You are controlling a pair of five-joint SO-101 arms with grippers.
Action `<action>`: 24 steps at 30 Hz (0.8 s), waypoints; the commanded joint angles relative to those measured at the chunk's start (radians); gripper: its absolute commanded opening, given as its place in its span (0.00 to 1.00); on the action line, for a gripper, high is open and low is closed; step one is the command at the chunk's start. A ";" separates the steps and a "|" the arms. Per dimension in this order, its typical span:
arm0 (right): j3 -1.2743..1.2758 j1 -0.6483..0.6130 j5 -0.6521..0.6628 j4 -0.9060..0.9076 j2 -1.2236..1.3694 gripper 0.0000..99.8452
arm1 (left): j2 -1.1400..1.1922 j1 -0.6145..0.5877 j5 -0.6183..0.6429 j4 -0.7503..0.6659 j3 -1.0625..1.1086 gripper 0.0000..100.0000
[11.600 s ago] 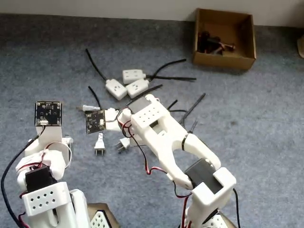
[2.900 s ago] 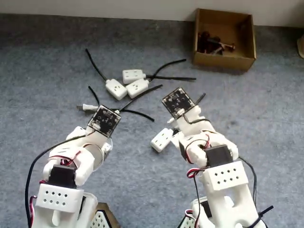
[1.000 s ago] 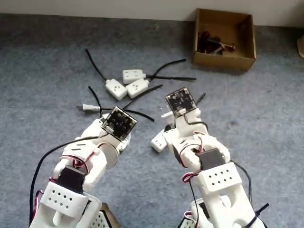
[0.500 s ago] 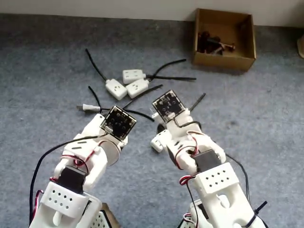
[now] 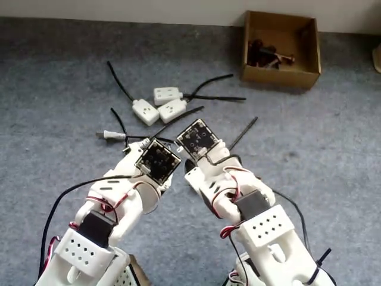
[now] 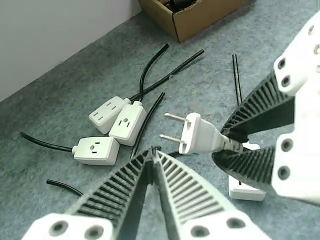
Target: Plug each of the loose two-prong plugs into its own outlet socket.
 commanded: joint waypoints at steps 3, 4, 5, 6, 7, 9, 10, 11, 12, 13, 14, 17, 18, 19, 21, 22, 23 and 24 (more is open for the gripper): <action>-0.007 -0.047 0.014 -0.021 -0.027 0.01 | -0.147 0.007 0.006 -0.061 0.074 0.01; -0.007 -0.050 0.014 -0.021 -0.027 0.01 | -0.180 0.007 0.006 -0.061 0.087 0.01; -0.007 -0.054 0.012 -0.019 -0.027 0.01 | -0.214 0.007 0.006 -0.061 0.097 0.01; -0.007 -0.056 0.012 -0.012 -0.027 0.01 | -0.246 0.007 0.006 -0.060 0.107 0.01; -0.007 -0.056 0.012 -0.005 -0.027 0.01 | -0.277 0.008 0.006 -0.060 0.116 0.01; -0.008 -0.061 0.012 0.002 -0.027 0.01 | -0.321 0.008 0.006 -0.054 0.131 0.01; -0.007 -0.061 0.012 0.004 -0.027 0.01 | -0.343 0.008 0.006 -0.040 0.136 0.01; -0.007 -0.065 0.012 0.005 -0.027 0.01 | -0.361 0.010 0.006 -0.023 0.137 0.01; -0.007 -0.070 0.012 0.007 -0.027 0.01 | -0.381 0.012 0.006 -0.003 0.139 0.01; -0.007 -0.071 0.012 0.007 -0.027 0.01 | -0.398 0.013 0.006 0.017 0.140 0.01; -0.007 -0.071 0.012 0.007 -0.027 0.01 | -0.412 0.013 0.006 0.029 0.140 0.01; -0.007 -0.071 0.012 0.007 -0.027 0.01 | -0.446 0.013 0.006 0.058 0.142 0.01; -0.007 -0.071 0.012 0.007 -0.027 0.01 | -0.452 0.013 0.008 0.063 0.142 0.01; -0.007 -0.071 0.012 0.007 -0.027 0.01 | -0.453 0.013 0.008 0.066 0.143 0.01; -0.007 -0.071 0.012 0.007 -0.027 0.01 | -0.458 0.015 0.011 0.068 0.153 0.01; -0.007 -0.071 0.012 0.007 -0.027 0.01 | -0.463 0.015 0.011 0.068 0.162 0.01; -0.007 -0.071 0.012 0.007 -0.027 0.01 | -0.463 0.015 0.012 0.068 0.170 0.01; -0.007 -0.071 0.012 0.007 -0.027 0.01 | -0.463 0.016 0.012 0.068 0.174 0.01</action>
